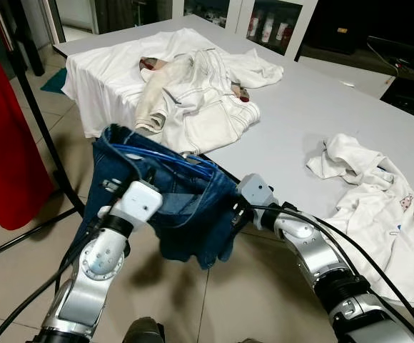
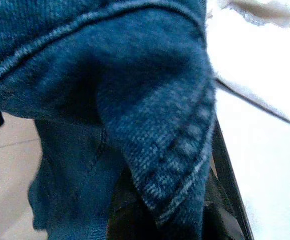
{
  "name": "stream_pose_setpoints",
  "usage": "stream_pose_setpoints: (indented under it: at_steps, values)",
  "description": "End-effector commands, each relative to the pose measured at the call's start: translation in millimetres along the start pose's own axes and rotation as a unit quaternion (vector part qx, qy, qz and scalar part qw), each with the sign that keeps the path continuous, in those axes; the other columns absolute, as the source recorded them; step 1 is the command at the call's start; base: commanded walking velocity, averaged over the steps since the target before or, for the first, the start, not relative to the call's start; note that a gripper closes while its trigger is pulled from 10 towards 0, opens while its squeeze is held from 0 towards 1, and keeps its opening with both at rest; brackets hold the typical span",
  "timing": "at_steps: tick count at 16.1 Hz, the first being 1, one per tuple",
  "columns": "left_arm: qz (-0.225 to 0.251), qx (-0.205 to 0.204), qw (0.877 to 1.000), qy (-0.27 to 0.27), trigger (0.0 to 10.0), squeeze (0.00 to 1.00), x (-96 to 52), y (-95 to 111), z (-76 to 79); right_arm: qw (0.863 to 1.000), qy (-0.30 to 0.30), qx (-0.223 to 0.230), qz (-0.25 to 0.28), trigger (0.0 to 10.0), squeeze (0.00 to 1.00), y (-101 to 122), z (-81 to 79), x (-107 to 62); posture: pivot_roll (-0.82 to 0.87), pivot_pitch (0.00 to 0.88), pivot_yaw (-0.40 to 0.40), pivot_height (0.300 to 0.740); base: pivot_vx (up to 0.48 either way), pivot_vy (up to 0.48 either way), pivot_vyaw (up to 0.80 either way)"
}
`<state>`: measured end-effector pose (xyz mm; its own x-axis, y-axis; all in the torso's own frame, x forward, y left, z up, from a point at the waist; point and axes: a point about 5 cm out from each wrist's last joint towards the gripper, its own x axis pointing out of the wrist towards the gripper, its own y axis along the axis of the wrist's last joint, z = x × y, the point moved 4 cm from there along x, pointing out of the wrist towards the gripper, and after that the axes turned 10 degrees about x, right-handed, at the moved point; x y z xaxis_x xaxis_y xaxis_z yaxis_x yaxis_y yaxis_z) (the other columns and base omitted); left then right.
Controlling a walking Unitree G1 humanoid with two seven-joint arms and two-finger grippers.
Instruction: Hang hanger
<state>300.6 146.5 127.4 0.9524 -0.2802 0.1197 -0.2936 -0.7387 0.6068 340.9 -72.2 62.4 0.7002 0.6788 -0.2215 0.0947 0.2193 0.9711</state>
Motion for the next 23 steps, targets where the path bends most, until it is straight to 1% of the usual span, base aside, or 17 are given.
stream_pose_setpoints:
  at_steps: [1, 2, 3, 4, 5, 7, 9, 10, 11, 12, 13, 14, 16, 18, 20, 22, 23]
  values:
    - [0.067, 0.052, 0.996, -0.020, 0.0, 0.00, 1.7, 26, 5.8, 1.000, -0.009, -0.013, 0.001, 0.0, 0.00, 7, 7.0, 2.2, 0.22, 0.011, -0.098, 0.710, 0.000, 0.000, 0.00]
    - [0.082, 0.081, 0.993, -0.042, 0.0, 0.00, -0.5, 28, 11.8, 1.000, -0.012, -0.015, -0.005, 0.0, 0.00, 6, 8.0, 3.0, 0.22, 0.011, -0.098, 0.710, 0.000, 0.000, 0.00]
    - [0.085, 0.090, 0.991, -0.050, 0.0, 0.00, -1.6, 28, 14.3, 1.000, -0.013, -0.016, -0.008, 0.0, 0.00, 5, 8.5, 3.3, 0.22, 0.011, -0.098, 0.710, 0.000, 0.000, 0.00]
    - [0.091, 0.117, 0.986, -0.074, 0.0, 0.00, -7.2, 26, 22.8, 0.999, -0.021, -0.019, -0.020, 0.0, 0.00, 2, 11.3, 3.9, 0.23, 0.006, -0.095, 0.710, 0.000, 0.000, 0.00]
    - [0.088, 0.124, 0.985, -0.080, 0.0, 0.00, -12.6, 22, 25.9, 0.999, -0.026, -0.022, -0.033, 0.0, 0.00, -2, 13.8, 3.4, 0.23, 0.006, -0.095, 0.710, 0.000, 0.000, 0.00]
    - [0.066, 0.101, 0.991, -0.059, 0.0, 0.00, -18.5, 15, 21.0, 0.999, -0.020, -0.021, -0.046, 0.0, 0.00, -8, 15.3, 0.0, 0.23, 0.009, -0.095, 0.710, 0.000, 0.000, 0.00]
    - [0.003, 0.004, 1.000, 0.017, 0.0, 0.00, -23.4, -4, 1.6, 0.999, 0.003, -0.030, -0.035, 0.0, 0.00, -6, 15.3, -7.3, 0.23, 0.013, -0.099, 0.710, 0.000, 0.000, 0.00]
    - [-0.027, -0.046, 0.997, 0.055, 0.0, 0.00, -28.1, -16, -6.9, 0.999, 0.013, -0.039, -0.023, 0.0, 0.00, -1, 18.0, -11.5, 0.23, 0.013, -0.102, 0.710, 0.000, 0.000, 0.00]
    - [-0.054, -0.094, 0.991, 0.084, 0.0, 0.00, -32.6, -26, -12.0, 0.998, 0.015, -0.053, -0.020, 0.0, 0.00, 2, 22.7, -15.5, 0.23, 0.015, -0.105, 0.710, 0.000, 0.000, 0.00]
    - [-0.071, -0.122, 0.985, 0.099, 0.0, 0.00, -36.0, -33, -13.7, 0.997, 0.017, -0.071, -0.025, 0.0, 0.00, 2, 27.2, -19.3, 0.23, 0.014, -0.106, 0.710, 0.000, 0.000, 0.00]
    - [-0.076, -0.129, 0.983, 0.103, 0.0, 0.00, -37.1, -35, -14.2, 0.997, 0.017, -0.076, -0.027, 0.0, 0.00, 2, 28.6, -20.6, 0.23, 0.014, -0.106, 0.710, 0.000, 0.000, 0.00]
    - [-0.084, -0.139, 0.980, 0.111, 0.0, 0.00, -39.0, -38, -14.8, 0.994, 0.018, -0.098, -0.044, 0.0, 0.00, -2, 32.5, -23.9, 0.23, 0.017, -0.111, 0.710, 0.000, 0.000, 0.00]
    - [-0.078, -0.126, 0.983, 0.108, 0.0, 0.00, -39.5, -36, -14.1, 0.991, 0.021, -0.119, -0.062, 0.0, 0.00, -7, 33.9, -26.0, 0.23, 0.019, -0.115, 0.710, 0.000, 0.000, 0.00]
    - [-0.078, -0.132, 0.982, 0.110, 0.0, 0.00, -40.0, -36, -13.1, 0.991, 0.048, -0.114, -0.052, 0.0, 0.00, -7, 20.8, -24.0, 0.23, 0.020, -0.116, 0.710, 0.000, 0.000, 0.00]
    - [-0.084, -0.130, 0.982, 0.111, 0.0, 0.00, -43.1, -41, -13.5, 0.991, 0.074, -0.104, -0.035, 0.0, 0.00, -6, 11.5, -25.8, 0.23, 0.021, -0.117, 0.710, 0.000, 0.000, 0.00]
    - [-0.084, -0.111, 0.984, 0.112, 0.0, 0.00, -45.5, -48, -20.6, 0.989, 0.107, -0.099, -0.025, 0.0, 0.00, -5, 5.7, -31.9, 0.23, 0.021, -0.117, 0.710, 0.000, 0.000, 0.00]
    - [-0.080, -0.100, 0.985, 0.112, 0.0, 0.00, -45.5, -50, -25.9, 0.985, 0.127, -0.111, -0.038, 0.0, 0.00, -9, 3.7, -36.1, 0.23, 0.020, -0.117, 0.710, 0.000, 0.000, 0.00]
